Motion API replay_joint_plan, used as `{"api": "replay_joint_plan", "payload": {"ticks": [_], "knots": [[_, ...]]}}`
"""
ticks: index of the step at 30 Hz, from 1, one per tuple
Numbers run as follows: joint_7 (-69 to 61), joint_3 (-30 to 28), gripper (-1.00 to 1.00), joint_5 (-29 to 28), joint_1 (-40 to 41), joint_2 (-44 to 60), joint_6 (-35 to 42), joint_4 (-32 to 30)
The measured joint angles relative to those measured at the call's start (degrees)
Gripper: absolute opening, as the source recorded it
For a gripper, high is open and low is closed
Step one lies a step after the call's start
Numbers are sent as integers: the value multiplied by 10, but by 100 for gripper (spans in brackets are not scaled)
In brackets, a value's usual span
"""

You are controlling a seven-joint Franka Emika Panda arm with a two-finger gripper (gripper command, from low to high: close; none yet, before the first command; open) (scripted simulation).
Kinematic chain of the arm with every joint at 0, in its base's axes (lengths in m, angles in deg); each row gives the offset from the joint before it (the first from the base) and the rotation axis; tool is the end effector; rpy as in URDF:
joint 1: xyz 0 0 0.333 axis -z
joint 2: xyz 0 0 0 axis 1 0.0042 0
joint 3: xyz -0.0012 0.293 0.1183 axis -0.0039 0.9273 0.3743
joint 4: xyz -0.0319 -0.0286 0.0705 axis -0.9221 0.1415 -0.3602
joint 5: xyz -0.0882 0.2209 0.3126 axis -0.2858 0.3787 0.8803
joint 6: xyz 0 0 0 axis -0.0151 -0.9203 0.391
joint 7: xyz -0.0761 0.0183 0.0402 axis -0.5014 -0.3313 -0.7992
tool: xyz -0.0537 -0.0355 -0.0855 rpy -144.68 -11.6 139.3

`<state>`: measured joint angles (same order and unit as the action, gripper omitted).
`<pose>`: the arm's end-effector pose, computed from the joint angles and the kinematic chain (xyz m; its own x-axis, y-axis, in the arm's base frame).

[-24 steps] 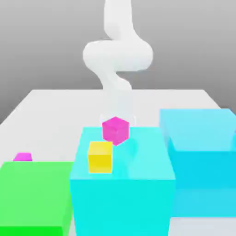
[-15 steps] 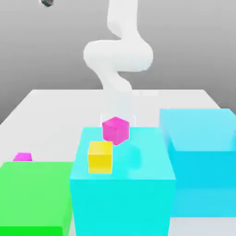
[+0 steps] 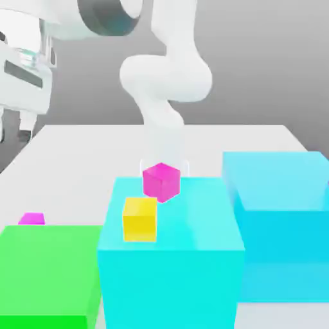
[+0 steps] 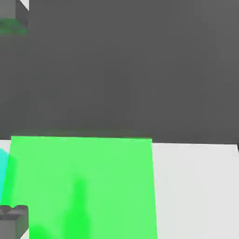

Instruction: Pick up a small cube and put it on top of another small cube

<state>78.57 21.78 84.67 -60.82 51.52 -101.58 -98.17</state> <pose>0.3962 -0.2325 0.4122 -0.7859 -0.5736 -0.2310 -0.5161 0.8142 -0.2659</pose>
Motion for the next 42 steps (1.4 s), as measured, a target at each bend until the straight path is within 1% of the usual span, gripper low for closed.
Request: {"api": "replay_joint_plan", "payload": {"ticks": [8,17,19,21,24,27,28,35,39,41,42], "knots": [[213,-14,0,-6,74,86,-52,-41],[470,-53,0,-38,151,180,-111,-88],[529,-67,0,-48,161,201,-124,-98],[564,-134,0,-33,107,225,-138,-106],[559,-120,0,-4,120,278,-178,-99],[532,-73,0,35,159,336,-223,-87],[525,-55,-100,44,174,353,-237,-83],[524,-52,-100,46,177,357,-241,-82],[564,-97,-100,-8,144,291,-191,-97],[572,-146,-100,-18,98,254,-160,-105],[574,-152,-100,-26,89,237,-144,-106]]}}
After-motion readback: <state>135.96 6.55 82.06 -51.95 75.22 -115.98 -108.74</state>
